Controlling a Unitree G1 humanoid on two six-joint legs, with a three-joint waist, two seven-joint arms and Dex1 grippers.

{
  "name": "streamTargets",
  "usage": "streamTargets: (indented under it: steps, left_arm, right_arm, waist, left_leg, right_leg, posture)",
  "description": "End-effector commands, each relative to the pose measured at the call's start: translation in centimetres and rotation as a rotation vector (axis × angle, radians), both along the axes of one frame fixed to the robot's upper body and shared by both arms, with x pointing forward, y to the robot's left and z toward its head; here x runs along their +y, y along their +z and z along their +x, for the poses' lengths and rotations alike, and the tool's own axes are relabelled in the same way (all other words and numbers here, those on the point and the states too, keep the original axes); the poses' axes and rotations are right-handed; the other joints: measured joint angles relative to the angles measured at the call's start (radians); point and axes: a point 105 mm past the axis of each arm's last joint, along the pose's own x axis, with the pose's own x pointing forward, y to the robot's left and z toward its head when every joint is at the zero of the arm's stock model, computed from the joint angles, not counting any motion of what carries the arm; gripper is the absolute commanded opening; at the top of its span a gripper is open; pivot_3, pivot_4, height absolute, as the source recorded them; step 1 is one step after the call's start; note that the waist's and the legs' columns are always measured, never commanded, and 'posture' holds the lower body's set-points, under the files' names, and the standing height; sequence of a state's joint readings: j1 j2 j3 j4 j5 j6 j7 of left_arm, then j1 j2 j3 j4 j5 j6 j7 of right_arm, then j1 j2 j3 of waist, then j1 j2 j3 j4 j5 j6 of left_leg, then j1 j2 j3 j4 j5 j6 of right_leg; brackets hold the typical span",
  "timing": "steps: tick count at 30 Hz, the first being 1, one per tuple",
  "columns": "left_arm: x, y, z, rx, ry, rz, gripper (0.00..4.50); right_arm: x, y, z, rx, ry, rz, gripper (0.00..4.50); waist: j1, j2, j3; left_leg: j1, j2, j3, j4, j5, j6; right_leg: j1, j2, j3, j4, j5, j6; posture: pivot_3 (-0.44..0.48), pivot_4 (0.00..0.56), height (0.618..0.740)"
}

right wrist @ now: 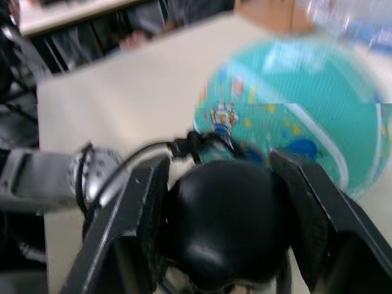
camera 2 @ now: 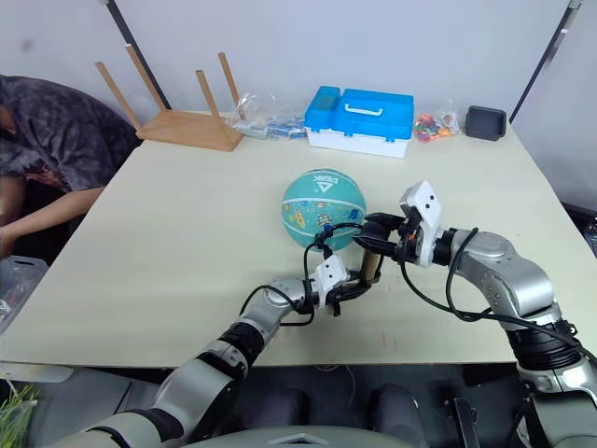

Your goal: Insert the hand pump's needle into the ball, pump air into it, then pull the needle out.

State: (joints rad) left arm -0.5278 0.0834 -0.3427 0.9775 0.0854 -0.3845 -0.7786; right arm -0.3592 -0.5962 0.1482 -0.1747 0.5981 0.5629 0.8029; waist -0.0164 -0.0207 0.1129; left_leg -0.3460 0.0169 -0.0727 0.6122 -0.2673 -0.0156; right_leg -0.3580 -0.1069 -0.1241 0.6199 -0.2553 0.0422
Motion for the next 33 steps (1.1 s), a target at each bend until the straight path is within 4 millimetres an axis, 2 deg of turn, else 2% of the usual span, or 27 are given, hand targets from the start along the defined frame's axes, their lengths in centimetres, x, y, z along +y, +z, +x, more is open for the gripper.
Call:
streamTargets:
  steps: [1, 5, 8, 10, 14, 17, 19, 22, 24, 26, 29, 33]
  left_arm:
    - [4.3, -6.5, -3.6, 0.237, 0.06, 0.184, 0.95]
    - [4.2, -6.4, -3.6, 0.236, 0.062, 0.18, 0.95]
    - [4.0, -6.3, -3.5, 0.236, 0.063, 0.176, 0.95]
    - [4.0, -6.3, -3.5, 0.238, 0.063, 0.175, 0.95]
    - [3.8, -6.3, -3.5, 0.239, 0.059, 0.172, 0.95]
    - [3.6, -6.2, -3.5, 0.24, 0.054, 0.168, 0.95]
    - [3.5, -6.1, -3.5, 0.24, 0.049, 0.165, 0.95]
    - [3.3, -6.0, -3.5, 0.24, 0.045, 0.163, 0.95]
    - [3.3, -6.0, -3.5, 0.24, 0.045, 0.164, 0.95]
    - [3.2, -6.1, -3.6, 0.242, 0.045, 0.166, 0.95]
    - [3.1, -6.3, -3.8, 0.243, 0.044, 0.169, 0.95]
    - [3.3, -6.4, -3.8, 0.242, 0.049, 0.172, 0.95]
  right_arm:
    - [-0.9, -8.3, -1.4, 0.265, -0.046, -0.18, 2.07]
    - [-1.0, -6.5, -0.9, 0.195, -0.038, -0.179, 2.07]
    - [-1.3, -1.8, 0.0, 0.1, -0.049, -0.099, 2.07]
    - [-1.7, 2.9, 0.5, -0.007, -0.054, -0.053, 2.07]
    - [-2.3, 10.4, -0.1, -0.131, -0.051, 0.024, 2.07]
    - [-2.5, 14.3, -1.1, -0.183, -0.036, 0.057, 2.07]
    - [-2.8, 16.5, -1.8, -0.21, -0.031, 0.074, 2.07]
    - [-3.1, 18.8, -2.5, -0.233, -0.03, 0.098, 2.07]
    - [-3.1, 19.4, -2.8, -0.238, -0.028, 0.103, 2.07]
    - [-2.9, 18.9, -2.8, -0.216, -0.019, 0.096, 2.07]
    - [-2.5, 15.8, -2.4, -0.137, -0.009, 0.035, 2.07]
    - [-2.4, 10.7, -0.9, -0.023, -0.037, 0.011, 2.07]
  waist:
    - [-0.001, -0.002, -0.001]
    - [0.0, -0.001, -0.001]
    - [0.002, 0.003, 0.001]
    - [0.005, 0.004, 0.006]
    - [0.011, 0.019, 0.022]
    - [0.025, 0.02, 0.026]
    - [0.031, 0.018, 0.03]
    - [0.031, 0.013, 0.036]
    - [0.031, 0.012, 0.037]
    - [0.031, 0.011, 0.038]
    - [0.031, 0.01, 0.038]
    - [0.029, 0.01, 0.034]
  left_leg:
    - [0.001, 0.005, 0.001, 0.0, 0.0, -0.001]
    - [0.002, 0.007, -0.002, 0.0, -0.001, -0.002]
    - [0.001, 0.006, -0.002, 0.0, -0.001, -0.002]
    - [0.0, 0.006, -0.002, 0.0, -0.001, -0.002]
    - [-0.004, 0.002, 0.001, 0.002, -0.001, -0.002]
    - [-0.017, -0.002, 0.003, 0.006, 0.002, 0.004]
    - [-0.018, -0.003, 0.003, 0.006, 0.003, 0.004]
    - [-0.02, -0.004, 0.003, 0.007, 0.002, 0.004]
    - [-0.02, -0.004, 0.003, 0.008, 0.002, 0.004]
    - [-0.021, -0.004, 0.002, 0.008, 0.002, 0.003]
    - [-0.021, -0.004, 0.002, 0.008, 0.002, 0.003]
    - [-0.019, -0.004, 0.003, 0.008, 0.002, 0.004]
  right_leg:
    - [0.0, 0.0, -0.001, 0.0, -0.001, -0.002]
    - [-0.001, -0.001, -0.001, 0.0, -0.002, -0.003]
    - [-0.002, -0.001, -0.001, 0.0, -0.002, -0.003]
    - [-0.003, 0.0, -0.002, 0.0, -0.001, -0.002]
    - [-0.009, 0.0, -0.002, 0.0, 0.002, 0.002]
    - [-0.02, 0.001, -0.003, 0.001, 0.005, 0.003]
    - [-0.021, 0.001, -0.003, 0.001, 0.006, 0.002]
    - [-0.021, 0.0, -0.003, 0.001, 0.006, 0.002]
    - [-0.021, 0.0, -0.003, 0.001, 0.006, 0.002]
    - [-0.021, 0.0, -0.003, 0.001, 0.006, 0.002]
    - [-0.021, 0.0, -0.003, 0.001, 0.006, 0.002]
    - [-0.02, -0.001, -0.002, 0.001, 0.006, 0.002]
  posture:
    - [0.0, 0.15, 0.74]
    - [0.0, 0.15, 0.74]
    - [0.0, 0.15, 0.74]
    - [0.0, 0.15, 0.74]
    - [0.0, 0.15, 0.74]
    - [0.0, 0.15, 0.74]
    - [0.0, 0.15, 0.74]
    - [0.0, 0.15, 0.74]
    - [0.0, 0.15, 0.74]
    - [0.0, 0.15, 0.74]
    - [0.0, 0.15, 0.74]
    - [0.0, 0.15, 0.74]
